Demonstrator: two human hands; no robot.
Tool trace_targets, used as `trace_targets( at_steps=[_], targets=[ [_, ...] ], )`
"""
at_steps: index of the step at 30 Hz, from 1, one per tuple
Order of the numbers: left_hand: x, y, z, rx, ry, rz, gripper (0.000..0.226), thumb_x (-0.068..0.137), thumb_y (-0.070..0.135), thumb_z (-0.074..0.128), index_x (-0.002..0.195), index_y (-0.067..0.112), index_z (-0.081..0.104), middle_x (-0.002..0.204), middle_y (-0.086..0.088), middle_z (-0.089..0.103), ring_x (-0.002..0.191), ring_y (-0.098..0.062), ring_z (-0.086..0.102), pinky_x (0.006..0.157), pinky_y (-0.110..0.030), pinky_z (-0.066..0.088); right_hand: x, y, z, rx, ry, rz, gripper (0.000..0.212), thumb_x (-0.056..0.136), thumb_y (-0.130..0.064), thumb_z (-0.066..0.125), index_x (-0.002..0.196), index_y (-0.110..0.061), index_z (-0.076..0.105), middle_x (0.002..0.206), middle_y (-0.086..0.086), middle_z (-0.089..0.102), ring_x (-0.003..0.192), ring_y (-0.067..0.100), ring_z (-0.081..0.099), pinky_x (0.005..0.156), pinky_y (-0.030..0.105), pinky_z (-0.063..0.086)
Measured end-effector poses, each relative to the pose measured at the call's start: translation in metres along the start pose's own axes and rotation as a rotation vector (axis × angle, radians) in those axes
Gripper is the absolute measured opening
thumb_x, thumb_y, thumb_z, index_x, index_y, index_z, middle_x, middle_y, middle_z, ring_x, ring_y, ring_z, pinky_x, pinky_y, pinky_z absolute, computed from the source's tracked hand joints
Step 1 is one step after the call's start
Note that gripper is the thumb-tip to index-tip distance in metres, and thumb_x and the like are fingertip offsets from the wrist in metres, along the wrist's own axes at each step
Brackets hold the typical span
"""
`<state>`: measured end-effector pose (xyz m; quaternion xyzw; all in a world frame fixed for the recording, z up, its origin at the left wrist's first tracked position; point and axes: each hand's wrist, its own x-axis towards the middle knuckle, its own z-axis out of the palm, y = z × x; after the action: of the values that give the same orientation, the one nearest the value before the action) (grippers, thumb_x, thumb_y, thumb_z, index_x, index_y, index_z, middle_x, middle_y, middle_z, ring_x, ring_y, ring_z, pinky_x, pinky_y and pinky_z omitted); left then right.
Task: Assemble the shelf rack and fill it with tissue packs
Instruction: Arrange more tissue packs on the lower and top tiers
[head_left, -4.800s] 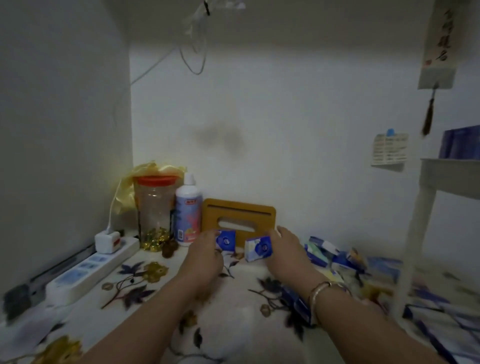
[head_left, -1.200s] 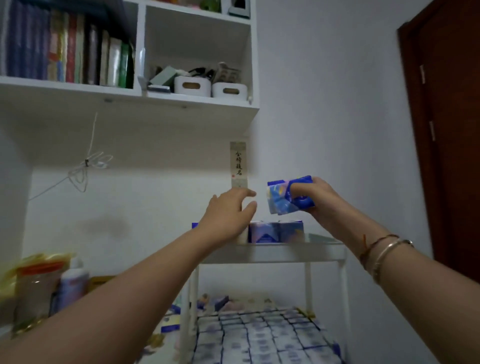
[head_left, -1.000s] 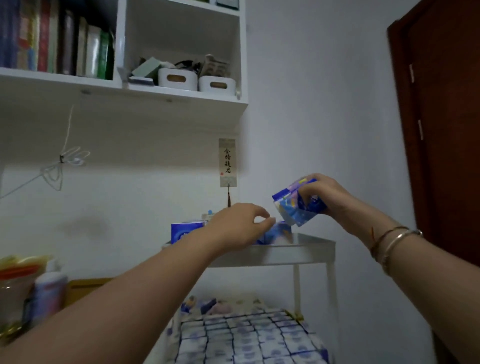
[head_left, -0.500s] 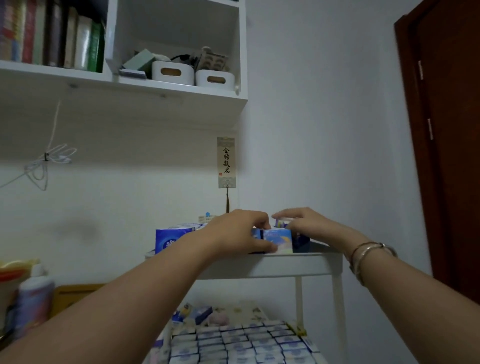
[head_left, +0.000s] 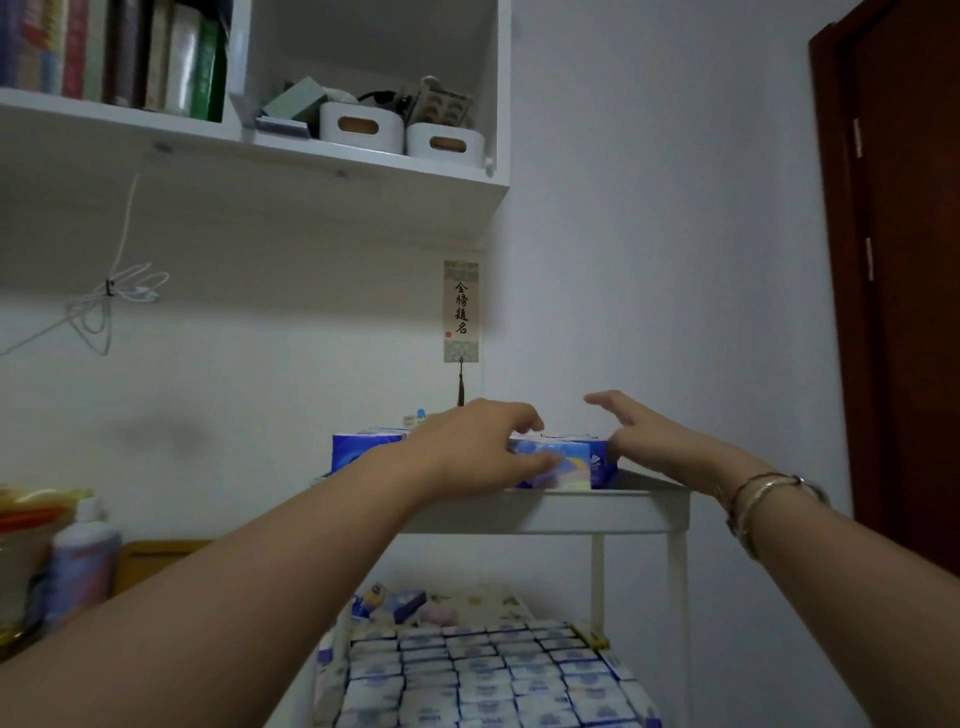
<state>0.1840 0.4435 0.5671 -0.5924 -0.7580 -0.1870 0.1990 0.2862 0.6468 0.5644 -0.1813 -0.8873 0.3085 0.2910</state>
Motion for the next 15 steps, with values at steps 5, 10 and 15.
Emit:
trace_targets(
  at_steps=[5,10,15],
  targets=[
    [-0.026,-0.014,-0.015,-0.031,0.140,-0.073,0.037,0.093,0.055,0.046,0.120,0.032,0.056,0.130,0.011,0.056,0.118,-0.011,0.051,0.089,-0.033,0.044,-0.029,-0.020,0.005,0.125,0.377,-0.206,0.043,0.081,0.009,0.044,0.110,-0.017,0.059,0.130,0.005,0.057,0.127,0.016,0.047,0.097,0.029,0.039],
    [-0.074,-0.038,-0.021,-0.140,0.355,-0.131,0.026,0.096,0.040,0.047,0.115,0.027,0.060,0.123,0.010,0.058,0.109,-0.011,0.055,0.092,-0.039,0.048,-0.081,-0.070,0.062,0.109,0.498,-0.479,0.025,0.077,0.003,0.045,0.077,-0.016,0.062,0.087,0.000,0.064,0.080,0.008,0.055,0.065,0.019,0.039],
    [-0.120,-0.059,-0.009,-0.235,0.616,-0.124,0.025,0.098,0.031,0.044,0.121,0.026,0.052,0.126,0.009,0.054,0.116,-0.007,0.047,0.081,-0.027,0.048,-0.127,-0.079,0.119,0.065,0.382,-0.550,0.027,0.075,0.010,0.048,0.066,-0.013,0.059,0.070,0.005,0.058,0.058,0.001,0.042,0.054,0.012,0.032]
  ],
)
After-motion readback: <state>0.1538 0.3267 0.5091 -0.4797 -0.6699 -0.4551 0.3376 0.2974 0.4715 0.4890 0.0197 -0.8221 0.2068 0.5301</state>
